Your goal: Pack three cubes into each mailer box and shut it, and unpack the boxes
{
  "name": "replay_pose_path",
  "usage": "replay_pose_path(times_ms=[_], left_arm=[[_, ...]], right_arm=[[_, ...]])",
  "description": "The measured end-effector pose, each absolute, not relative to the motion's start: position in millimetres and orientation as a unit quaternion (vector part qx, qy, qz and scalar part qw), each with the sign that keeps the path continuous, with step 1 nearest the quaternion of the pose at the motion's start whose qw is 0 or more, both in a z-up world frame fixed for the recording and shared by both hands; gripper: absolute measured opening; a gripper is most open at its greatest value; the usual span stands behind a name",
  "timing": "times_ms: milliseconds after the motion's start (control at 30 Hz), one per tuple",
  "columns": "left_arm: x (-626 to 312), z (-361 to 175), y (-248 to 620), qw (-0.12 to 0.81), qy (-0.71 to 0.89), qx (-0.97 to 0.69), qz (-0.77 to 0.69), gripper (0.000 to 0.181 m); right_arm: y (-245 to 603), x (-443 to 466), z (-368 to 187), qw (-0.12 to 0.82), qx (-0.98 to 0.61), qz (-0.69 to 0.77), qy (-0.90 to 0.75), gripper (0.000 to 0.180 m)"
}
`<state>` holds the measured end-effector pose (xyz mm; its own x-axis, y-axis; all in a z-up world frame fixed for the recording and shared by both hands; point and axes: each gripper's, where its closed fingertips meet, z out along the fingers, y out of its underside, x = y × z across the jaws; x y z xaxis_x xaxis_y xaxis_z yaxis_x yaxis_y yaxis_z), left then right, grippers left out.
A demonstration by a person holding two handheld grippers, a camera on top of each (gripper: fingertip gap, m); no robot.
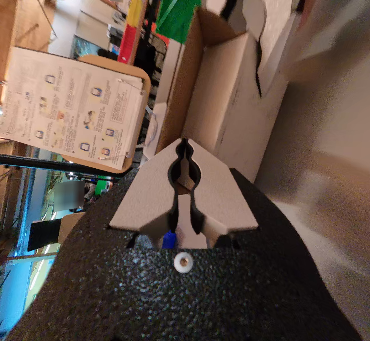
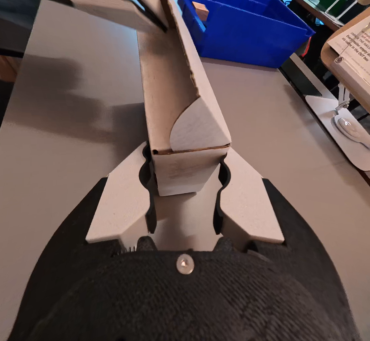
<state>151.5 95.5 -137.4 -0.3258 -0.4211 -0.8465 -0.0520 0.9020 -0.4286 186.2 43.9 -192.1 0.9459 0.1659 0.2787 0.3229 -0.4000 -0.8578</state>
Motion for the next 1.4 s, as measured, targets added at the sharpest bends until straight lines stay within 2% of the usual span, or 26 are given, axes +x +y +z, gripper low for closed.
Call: replay_pose_path(times_ms=[67,167,200,300,333,500,533,700,867,933,1100,1267,1400], left_arm=[[157,-147,100,0.558,0.8,-0.158,-0.154,0.0],[158,-147,101,0.545,0.803,-0.171,-0.167,0.0],[158,-148,101,0.542,0.806,-0.171,-0.168,0.0],[158,-148,101,0.549,0.803,-0.164,-0.16,0.0],[157,-148,101,0.552,0.803,-0.162,-0.159,0.0],[146,-148,95,0.572,0.789,-0.149,-0.169,0.0],[141,-149,92,0.576,0.786,-0.145,-0.172,0.0],[121,-179,76,0.555,0.801,-0.135,-0.179,0.0],[129,-157,80,0.591,0.76,-0.164,-0.212,0.0],[140,-150,94,0.592,0.756,-0.191,-0.204,0.0],[153,-192,87,0.479,0.818,-0.225,-0.226,0.0],[162,-204,82,0.487,0.806,-0.241,-0.235,0.0],[164,-204,75,0.492,0.795,-0.248,-0.253,0.0]], right_arm=[[40,185,-189,0.525,-0.832,-0.081,-0.159,0.067],[29,193,-153,0.572,-0.801,-0.118,-0.134,0.093],[23,196,-133,0.591,-0.785,-0.14,-0.124,0.091],[19,188,-91,0.594,-0.757,-0.228,-0.151,0.068],[24,178,-90,0.574,-0.761,-0.242,-0.182,0.061],[44,175,-113,0.445,-0.799,-0.305,-0.266,0.008],[45,175,-115,0.429,-0.801,-0.31,-0.279,0.003],[50,177,-94,0.461,-0.799,-0.287,-0.256,0.0],[51,167,-89,0.49,-0.799,-0.227,-0.264,0.0],[52,169,-88,0.484,-0.798,-0.236,-0.27,0.0],[52,184,-83,0.45,-0.808,-0.271,-0.267,0.0],[53,208,-77,0.458,-0.81,-0.264,-0.253,0.0],[59,264,-83,0.434,-0.831,-0.293,-0.188,0.001]])
